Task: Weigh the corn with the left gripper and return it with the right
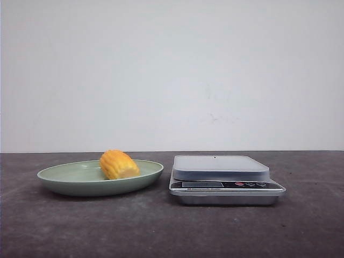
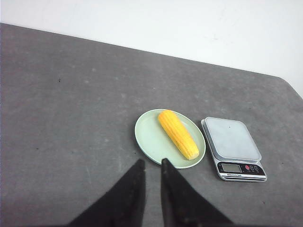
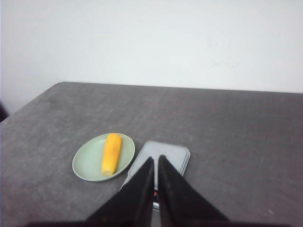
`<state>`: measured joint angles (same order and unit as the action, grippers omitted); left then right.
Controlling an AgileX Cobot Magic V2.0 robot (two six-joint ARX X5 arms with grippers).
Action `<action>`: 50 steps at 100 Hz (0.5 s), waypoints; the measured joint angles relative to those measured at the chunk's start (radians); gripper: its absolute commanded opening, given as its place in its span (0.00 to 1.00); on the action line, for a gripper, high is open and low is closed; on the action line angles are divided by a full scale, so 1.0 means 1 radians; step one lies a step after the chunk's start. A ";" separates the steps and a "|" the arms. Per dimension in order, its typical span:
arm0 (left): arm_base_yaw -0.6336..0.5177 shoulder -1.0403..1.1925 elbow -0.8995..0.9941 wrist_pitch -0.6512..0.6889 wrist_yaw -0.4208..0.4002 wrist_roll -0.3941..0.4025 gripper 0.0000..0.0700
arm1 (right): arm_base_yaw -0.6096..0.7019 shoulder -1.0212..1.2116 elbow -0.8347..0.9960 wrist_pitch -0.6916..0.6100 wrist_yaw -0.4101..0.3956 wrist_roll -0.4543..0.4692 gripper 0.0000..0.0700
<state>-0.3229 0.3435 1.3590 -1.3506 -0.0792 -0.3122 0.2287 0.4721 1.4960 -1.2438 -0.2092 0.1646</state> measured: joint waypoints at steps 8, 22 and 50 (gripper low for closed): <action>0.000 0.000 0.000 0.000 0.000 0.001 0.02 | 0.000 0.000 0.000 -0.008 0.000 0.000 0.01; 0.000 0.000 0.000 0.000 0.000 0.003 0.02 | 0.000 0.000 0.000 0.008 0.000 0.000 0.01; 0.000 0.000 0.000 0.000 0.000 0.006 0.02 | 0.000 0.000 0.000 0.029 0.000 0.000 0.01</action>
<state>-0.3225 0.3435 1.3590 -1.3506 -0.0792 -0.3065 0.2287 0.4721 1.4960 -1.2144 -0.2089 0.1650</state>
